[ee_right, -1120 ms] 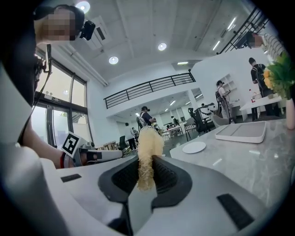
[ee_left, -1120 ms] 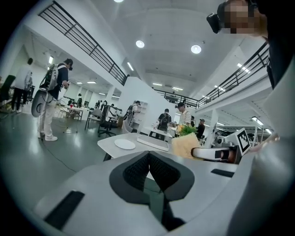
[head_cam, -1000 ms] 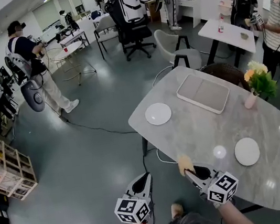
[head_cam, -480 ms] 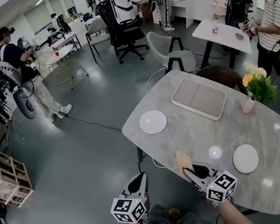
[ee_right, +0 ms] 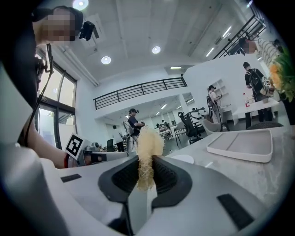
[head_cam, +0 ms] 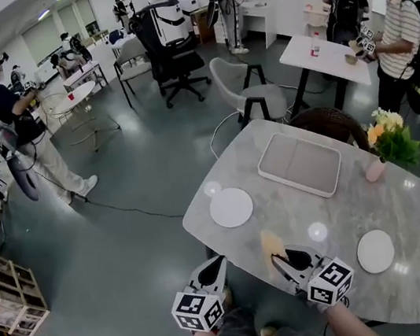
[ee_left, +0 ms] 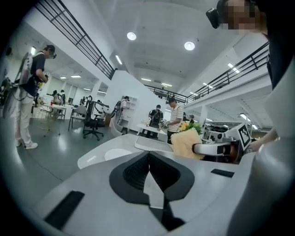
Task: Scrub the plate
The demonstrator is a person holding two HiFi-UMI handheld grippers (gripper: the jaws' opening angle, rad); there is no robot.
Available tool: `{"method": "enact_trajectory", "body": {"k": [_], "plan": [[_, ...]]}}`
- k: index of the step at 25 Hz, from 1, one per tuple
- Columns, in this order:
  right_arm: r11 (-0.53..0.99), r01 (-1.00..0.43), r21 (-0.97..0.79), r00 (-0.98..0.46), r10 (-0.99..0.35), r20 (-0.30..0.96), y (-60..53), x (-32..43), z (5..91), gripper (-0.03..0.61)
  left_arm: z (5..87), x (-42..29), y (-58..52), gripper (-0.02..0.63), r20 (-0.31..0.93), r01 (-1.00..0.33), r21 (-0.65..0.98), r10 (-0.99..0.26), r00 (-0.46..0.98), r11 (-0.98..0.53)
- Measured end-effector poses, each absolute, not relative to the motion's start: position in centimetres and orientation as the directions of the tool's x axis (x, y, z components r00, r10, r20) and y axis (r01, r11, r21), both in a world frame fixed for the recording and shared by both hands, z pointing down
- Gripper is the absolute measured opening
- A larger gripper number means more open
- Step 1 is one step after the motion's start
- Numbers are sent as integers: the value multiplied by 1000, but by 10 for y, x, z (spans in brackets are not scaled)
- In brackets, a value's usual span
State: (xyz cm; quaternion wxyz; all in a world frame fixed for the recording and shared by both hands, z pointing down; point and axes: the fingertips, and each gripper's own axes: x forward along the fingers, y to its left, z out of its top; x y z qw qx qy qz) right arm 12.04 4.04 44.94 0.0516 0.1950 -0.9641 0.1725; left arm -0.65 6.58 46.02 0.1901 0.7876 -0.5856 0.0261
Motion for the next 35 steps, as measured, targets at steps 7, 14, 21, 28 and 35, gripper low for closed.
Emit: {"method": "enact_trajectory", "body": {"k": [7, 14, 21, 28, 35], "plan": [[827, -466, -313, -883, -416, 217, 4, 74, 460, 75, 471, -23, 6, 12, 295, -874, 271, -829, 475, -404], [788, -533, -308, -844, -467, 264, -33, 33, 474, 75, 489, -47, -45, 12, 315, -805, 300, -744, 590, -511], [720, -629, -294, -775, -550, 311, -55, 7, 481, 75, 498, -68, -84, 12, 320, -727, 337, -653, 686, -599], [726, -652, -221, -740, -544, 396, -62, -12, 495, 75, 517, -64, -98, 12, 335, -667, 352, -577, 745, -656], [800, -599, -40, -699, -497, 515, -84, -22, 525, 75, 552, -83, -99, 14, 430, -701, 291, -566, 704, -651]]}}
